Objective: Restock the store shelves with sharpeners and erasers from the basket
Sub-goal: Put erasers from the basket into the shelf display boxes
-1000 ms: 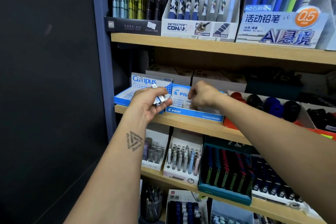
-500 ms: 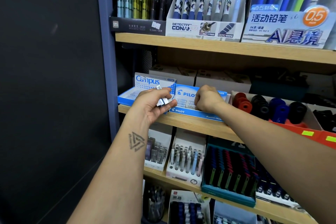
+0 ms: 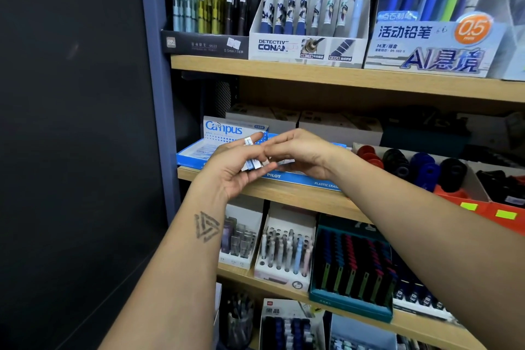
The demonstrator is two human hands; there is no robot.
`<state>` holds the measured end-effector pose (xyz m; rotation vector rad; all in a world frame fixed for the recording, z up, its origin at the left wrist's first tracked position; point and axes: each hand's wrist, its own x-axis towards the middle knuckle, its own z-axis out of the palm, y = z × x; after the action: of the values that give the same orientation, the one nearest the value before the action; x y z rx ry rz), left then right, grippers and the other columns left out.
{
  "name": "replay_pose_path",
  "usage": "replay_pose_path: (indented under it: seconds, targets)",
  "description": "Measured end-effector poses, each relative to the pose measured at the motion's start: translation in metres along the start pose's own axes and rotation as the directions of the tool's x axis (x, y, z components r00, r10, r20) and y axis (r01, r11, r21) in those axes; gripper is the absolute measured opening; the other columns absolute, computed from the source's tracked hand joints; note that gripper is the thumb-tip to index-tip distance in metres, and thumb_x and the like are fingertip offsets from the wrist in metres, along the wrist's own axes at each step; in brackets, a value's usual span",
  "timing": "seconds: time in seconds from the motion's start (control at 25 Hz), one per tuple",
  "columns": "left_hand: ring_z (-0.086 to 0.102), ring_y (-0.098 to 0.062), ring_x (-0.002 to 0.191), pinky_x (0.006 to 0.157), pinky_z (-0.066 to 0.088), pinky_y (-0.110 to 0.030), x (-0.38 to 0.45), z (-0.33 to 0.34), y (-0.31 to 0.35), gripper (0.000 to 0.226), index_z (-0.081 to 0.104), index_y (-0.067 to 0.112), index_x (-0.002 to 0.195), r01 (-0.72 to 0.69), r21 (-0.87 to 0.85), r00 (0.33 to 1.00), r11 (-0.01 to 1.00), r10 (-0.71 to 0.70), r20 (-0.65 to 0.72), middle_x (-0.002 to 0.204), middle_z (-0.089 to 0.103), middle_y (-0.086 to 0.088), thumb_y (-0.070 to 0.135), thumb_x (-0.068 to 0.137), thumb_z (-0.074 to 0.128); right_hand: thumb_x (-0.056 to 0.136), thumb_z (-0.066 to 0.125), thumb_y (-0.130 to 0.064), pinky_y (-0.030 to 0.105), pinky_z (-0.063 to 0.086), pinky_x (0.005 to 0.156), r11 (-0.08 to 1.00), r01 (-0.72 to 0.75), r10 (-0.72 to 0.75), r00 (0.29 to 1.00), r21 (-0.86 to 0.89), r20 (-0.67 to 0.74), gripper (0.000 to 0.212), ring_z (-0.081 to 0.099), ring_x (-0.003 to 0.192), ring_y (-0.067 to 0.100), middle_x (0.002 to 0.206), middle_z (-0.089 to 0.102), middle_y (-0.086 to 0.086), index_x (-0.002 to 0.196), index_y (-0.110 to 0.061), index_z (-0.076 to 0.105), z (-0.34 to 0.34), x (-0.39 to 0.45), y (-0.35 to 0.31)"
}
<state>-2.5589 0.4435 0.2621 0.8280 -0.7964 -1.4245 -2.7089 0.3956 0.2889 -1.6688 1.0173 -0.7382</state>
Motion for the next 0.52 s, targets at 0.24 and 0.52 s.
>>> replay_pose_path:
  seconds: [0.24,0.52]
  targets:
    - [0.068,-0.047,0.103,0.061,0.061,-0.031,0.002,-0.003,0.001,0.046,0.062,-0.002,0.119,0.014,-0.109,1.0,0.994,-0.017,-0.026,0.113,0.065,-0.028,-0.023,0.078,0.052,0.08,0.073,0.008,0.028,0.057,0.071,0.951,0.126,-0.1,0.99,0.284,-0.104,0.02,0.07,0.081,0.017,0.087,0.072,0.011,0.092,-0.007,0.07,-0.007,0.0,0.0]
    - [0.067,-0.047,0.103,0.062,0.061,-0.032,0.005,-0.001,-0.002,0.047,0.063,-0.006,0.116,0.027,-0.101,0.998,0.995,-0.031,-0.046,0.118,0.063,-0.027,-0.026,0.074,0.055,0.076,0.079,0.004,0.032,0.06,0.073,0.958,0.153,-0.114,0.98,0.243,-0.166,0.026,0.069,0.085,0.022,0.087,0.07,0.011,0.098,-0.007,0.068,-0.012,0.0,0.001]
